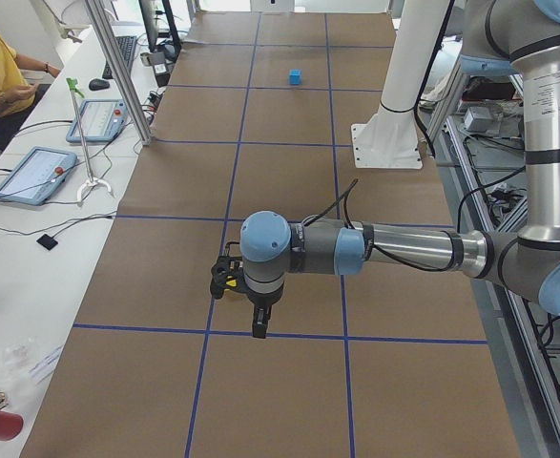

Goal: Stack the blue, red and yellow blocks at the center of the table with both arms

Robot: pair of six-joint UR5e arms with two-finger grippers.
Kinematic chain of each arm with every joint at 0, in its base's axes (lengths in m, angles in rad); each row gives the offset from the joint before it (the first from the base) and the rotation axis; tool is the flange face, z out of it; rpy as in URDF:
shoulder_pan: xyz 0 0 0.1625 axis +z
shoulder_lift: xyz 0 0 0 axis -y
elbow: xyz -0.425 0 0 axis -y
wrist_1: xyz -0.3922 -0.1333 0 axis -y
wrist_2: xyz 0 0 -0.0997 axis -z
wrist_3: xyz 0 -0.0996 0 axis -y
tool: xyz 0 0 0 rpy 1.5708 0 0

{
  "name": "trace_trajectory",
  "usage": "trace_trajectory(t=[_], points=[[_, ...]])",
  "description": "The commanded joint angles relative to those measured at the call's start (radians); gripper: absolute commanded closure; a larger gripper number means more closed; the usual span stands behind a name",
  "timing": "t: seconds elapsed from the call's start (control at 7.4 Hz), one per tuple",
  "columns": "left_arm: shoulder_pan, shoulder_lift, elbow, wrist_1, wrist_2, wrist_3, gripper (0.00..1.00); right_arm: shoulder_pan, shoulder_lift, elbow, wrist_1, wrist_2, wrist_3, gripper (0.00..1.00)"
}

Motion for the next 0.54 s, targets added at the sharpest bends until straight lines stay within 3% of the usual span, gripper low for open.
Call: trace_trajectory(t=[0.0, 0.41], points=[[0.001, 0.001, -0.011, -0.019, -0.002, -0.004, 0.00, 0.000, 0.006, 0.004, -0.004, 0.002, 0.000, 0.00], [0.001, -0.013, -0.017, -0.047, 0.002, -0.004, 0.00, -0.006, 0.020, 0.081, 0.019, 0.005, -0.001, 0.00]])
